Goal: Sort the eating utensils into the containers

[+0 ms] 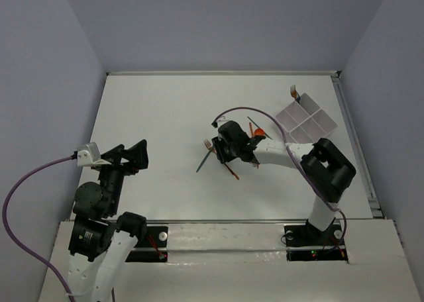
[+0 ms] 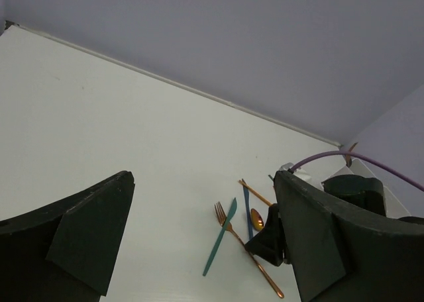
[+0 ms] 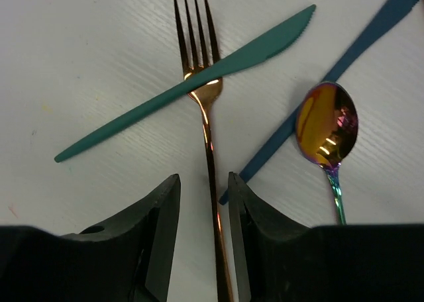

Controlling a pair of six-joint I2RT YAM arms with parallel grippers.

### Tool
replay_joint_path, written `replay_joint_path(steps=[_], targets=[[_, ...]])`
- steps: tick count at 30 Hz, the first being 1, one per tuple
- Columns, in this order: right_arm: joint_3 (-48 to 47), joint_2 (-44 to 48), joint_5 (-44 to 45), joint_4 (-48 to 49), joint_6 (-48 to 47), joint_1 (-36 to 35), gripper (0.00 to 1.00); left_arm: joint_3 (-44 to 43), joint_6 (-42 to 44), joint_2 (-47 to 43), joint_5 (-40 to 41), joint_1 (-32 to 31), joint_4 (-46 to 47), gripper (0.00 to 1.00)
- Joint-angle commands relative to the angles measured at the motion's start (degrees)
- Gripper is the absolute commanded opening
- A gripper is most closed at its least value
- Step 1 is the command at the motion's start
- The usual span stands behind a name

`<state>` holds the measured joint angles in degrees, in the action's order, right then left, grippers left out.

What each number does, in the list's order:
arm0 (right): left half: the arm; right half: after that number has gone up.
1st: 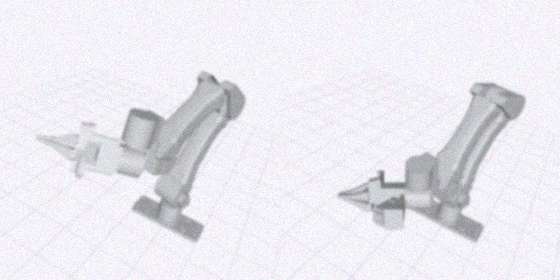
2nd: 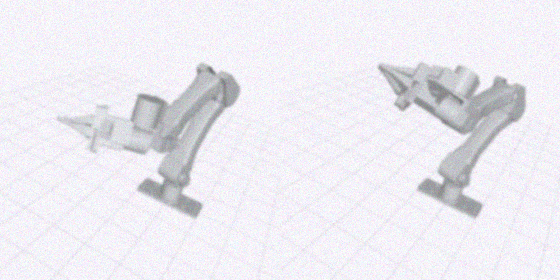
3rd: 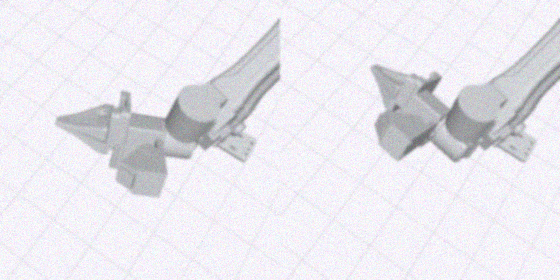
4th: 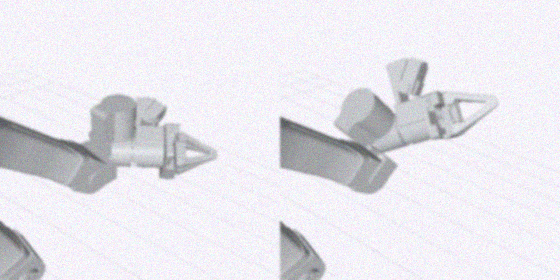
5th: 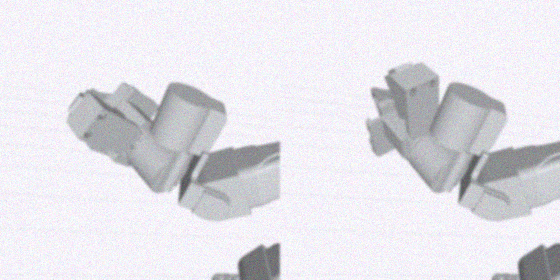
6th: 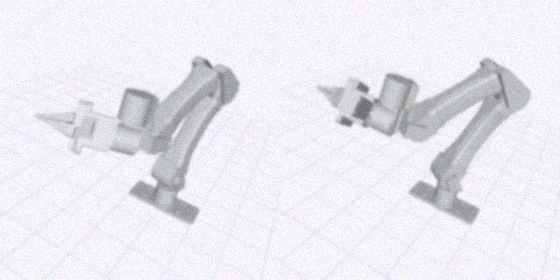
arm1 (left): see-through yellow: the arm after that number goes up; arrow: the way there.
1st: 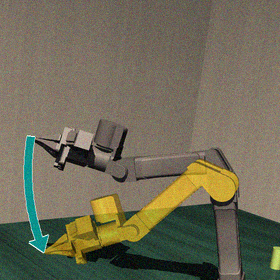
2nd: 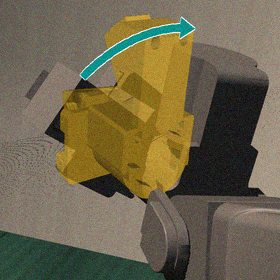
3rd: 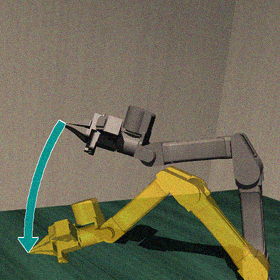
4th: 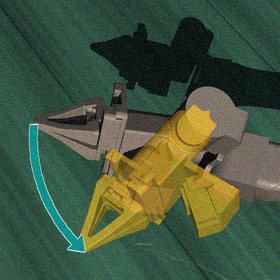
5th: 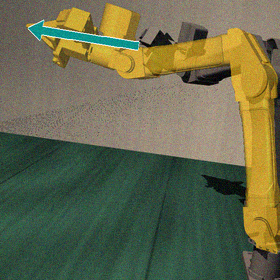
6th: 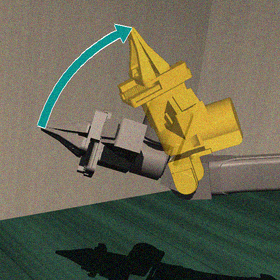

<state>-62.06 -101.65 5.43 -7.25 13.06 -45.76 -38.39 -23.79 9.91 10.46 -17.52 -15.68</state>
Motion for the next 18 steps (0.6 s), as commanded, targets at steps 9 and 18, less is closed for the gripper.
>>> replay_joint_path(steps=[9, 18], targets=[[-7.89, -7.86, 4.76, -6.46, 0.21, -3.29, 0.38, -0.02, 1.11, 0.55, -0.97, 0.29, 3.11, 0.99], [-8.87, -9.45, 6.34, -7.61, 0.74, -3.29, 0.33, -0.02, 1.2, 0.28, -0.88, 0.82, 3.03, 0.99]])
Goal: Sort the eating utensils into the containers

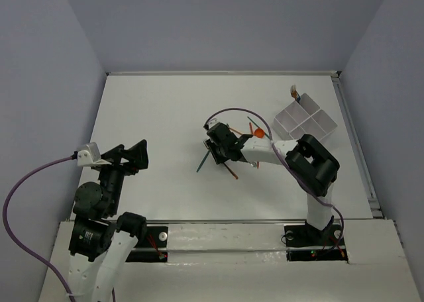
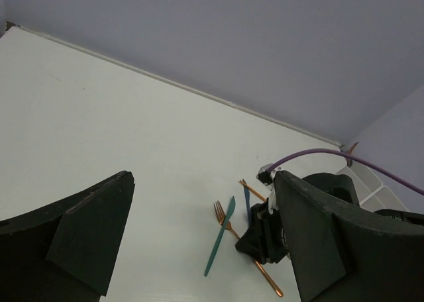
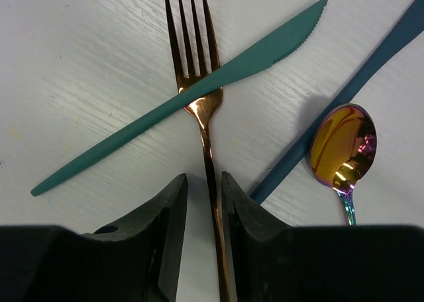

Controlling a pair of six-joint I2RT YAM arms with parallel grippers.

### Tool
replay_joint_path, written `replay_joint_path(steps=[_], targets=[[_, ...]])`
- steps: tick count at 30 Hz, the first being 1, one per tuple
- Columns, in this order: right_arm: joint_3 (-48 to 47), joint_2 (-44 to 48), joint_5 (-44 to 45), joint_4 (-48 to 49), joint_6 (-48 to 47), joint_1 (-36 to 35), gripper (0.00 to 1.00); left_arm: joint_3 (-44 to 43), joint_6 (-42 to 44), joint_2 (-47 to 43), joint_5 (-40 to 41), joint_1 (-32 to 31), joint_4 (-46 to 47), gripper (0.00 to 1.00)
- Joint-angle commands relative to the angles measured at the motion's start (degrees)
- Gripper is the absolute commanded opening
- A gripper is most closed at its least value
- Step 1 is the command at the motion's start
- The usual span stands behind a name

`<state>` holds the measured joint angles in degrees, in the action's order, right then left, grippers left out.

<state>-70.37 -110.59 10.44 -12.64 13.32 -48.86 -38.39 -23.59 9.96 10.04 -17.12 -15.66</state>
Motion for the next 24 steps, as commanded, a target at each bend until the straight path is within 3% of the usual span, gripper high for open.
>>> replay_joint_path(steps=[1, 8, 12, 20, 24], targets=[[-0.39, 0.27, 0.82, -1.95, 0.56, -0.18, 0.31, -0.02, 0.92, 0.33, -0.55, 0.43, 3.18, 0.99], [-2.84, -2.43, 0.46, -3.88, -0.31, -0.18, 0.31, 0.07, 1.01, 0.24, -0.55, 0.43, 3.09, 0.99], [-2.06, -2.88, -0.85, -3.35, -0.14, -0.18, 0.07, 0.07, 0.92, 0.07, -0.64, 0.43, 3.09, 0.99], [-1.88, 1.24, 4.41, -5.63, -2.15, -0.18, 0.07, -0.02, 1.01, -0.2, -0.73, 0.43, 3.18, 0.99], [-6.35, 2.13, 9.76, -14.67, -4.88, -0.8, 0.07, -0.02, 0.92, -0.46, -0.73, 0.43, 3.18, 0.99]])
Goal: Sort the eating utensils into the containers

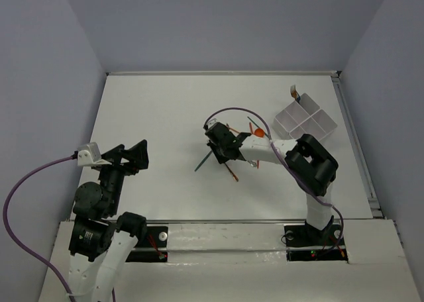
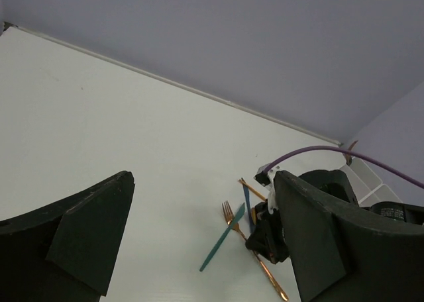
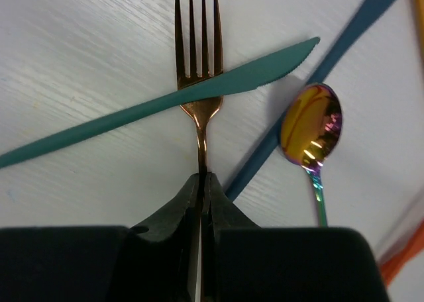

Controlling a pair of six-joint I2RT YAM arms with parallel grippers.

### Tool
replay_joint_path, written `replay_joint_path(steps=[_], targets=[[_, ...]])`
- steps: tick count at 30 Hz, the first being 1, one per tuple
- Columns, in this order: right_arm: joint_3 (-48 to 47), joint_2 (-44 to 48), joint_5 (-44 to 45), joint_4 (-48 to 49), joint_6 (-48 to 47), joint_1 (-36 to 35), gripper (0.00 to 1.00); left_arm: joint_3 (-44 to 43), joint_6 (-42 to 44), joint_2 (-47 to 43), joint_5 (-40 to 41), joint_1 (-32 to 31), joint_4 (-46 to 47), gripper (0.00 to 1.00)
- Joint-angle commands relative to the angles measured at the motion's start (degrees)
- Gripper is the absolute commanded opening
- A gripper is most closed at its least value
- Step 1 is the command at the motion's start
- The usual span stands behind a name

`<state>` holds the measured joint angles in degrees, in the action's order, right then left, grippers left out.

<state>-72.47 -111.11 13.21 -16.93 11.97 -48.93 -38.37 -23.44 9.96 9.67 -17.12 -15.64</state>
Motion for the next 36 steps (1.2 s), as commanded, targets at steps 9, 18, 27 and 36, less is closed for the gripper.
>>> replay_joint_path(steps=[9, 18, 27, 36], targets=[[-10.42, -2.53, 24.83, -23.15, -4.68, -1.96, 0.07, 0.05, 0.85, -0.82, -0.36, 0.43, 3.25, 0.99], [-6.47, 3.0, 38.37, -7.1, -5.1, -1.96, 0.07, 0.05, 0.77, -0.9, -0.53, 0.43, 3.25, 0.99], [-2.33, 8.35, 42.51, 7.59, -10.29, 3.03, 0.07, 0.05, 0.85, -1.17, -0.53, 0.43, 3.25, 0.99], [8.64, 24.09, 32.93, 39.38, -14.77, 20.43, 0.07, 0.05, 0.94, -1.08, -0.62, 0.43, 3.25, 0.99]])
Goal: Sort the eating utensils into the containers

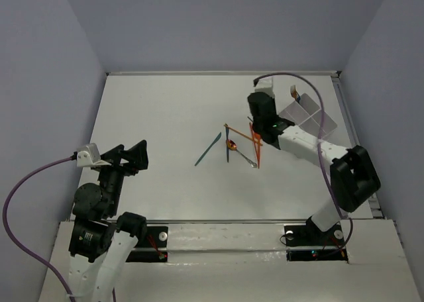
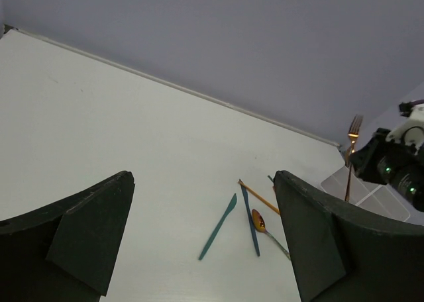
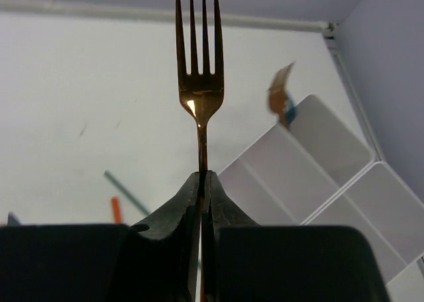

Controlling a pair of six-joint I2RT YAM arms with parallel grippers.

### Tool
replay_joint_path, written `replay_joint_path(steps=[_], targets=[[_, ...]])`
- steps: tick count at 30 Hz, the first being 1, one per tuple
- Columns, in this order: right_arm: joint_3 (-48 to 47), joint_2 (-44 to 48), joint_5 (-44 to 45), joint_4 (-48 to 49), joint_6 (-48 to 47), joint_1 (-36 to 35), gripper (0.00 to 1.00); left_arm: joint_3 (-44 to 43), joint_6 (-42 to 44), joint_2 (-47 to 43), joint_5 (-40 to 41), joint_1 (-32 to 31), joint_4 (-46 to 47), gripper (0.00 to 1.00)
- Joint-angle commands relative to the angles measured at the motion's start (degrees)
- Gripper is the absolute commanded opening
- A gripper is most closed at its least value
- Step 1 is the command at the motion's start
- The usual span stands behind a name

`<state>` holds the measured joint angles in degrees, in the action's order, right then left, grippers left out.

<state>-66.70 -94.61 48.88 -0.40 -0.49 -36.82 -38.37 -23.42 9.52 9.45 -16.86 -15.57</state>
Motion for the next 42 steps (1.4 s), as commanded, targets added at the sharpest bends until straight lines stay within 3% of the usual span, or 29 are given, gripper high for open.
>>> replay_joint_path(steps=[1, 8, 15, 22, 35, 37, 38, 40, 42], targets=[[3.41, 8.73, -3.52, 25.78, -2.76, 12.0, 0.07, 0.05, 0.83, -0.64, -0.4, -0.36, 3.18, 0.99], [3.51, 4.54, -7.92, 45.56, -8.02, 25.46, 0.07, -0.04, 0.92, -0.91, -0.05, -0.89, 3.01, 0.99], [1.22, -3.38, -14.51, 57.6, -15.06, 30.23, 0.07, -0.21, 1.18, -0.91, 0.13, -0.89, 3.0, 0.99], [1.83, -8.83, -17.95, 62.45, -17.88, 30.84, 0.07, -0.3, 1.36, -0.2, 0.04, -0.89, 3.0, 0.99], [11.94, -5.86, -18.82, 65.19, -14.89, 30.84, 0.07, -0.21, 1.53, -0.11, -0.58, -0.89, 3.27, 0.99], [12.47, -4.37, -19.09, 63.61, -14.28, 30.84, 0.16, -0.21, 1.45, -0.2, -0.66, -0.89, 3.36, 0.99], [12.29, -3.84, -19.52, 62.81, -13.49, 30.84, 0.31, -0.13, 1.45, -0.12, -0.66, -0.89, 3.44, 0.99], [11.77, -1.47, -18.92, 58.95, -12.87, 29.54, 0.46, -0.13, 1.45, -0.2, -0.84, -0.89, 3.53, 0.99], [11.24, 0.64, -19.52, 55.27, -11.12, 28.3, 0.54, -0.04, 1.45, -0.2, -0.93, -0.89, 3.62, 0.99]])
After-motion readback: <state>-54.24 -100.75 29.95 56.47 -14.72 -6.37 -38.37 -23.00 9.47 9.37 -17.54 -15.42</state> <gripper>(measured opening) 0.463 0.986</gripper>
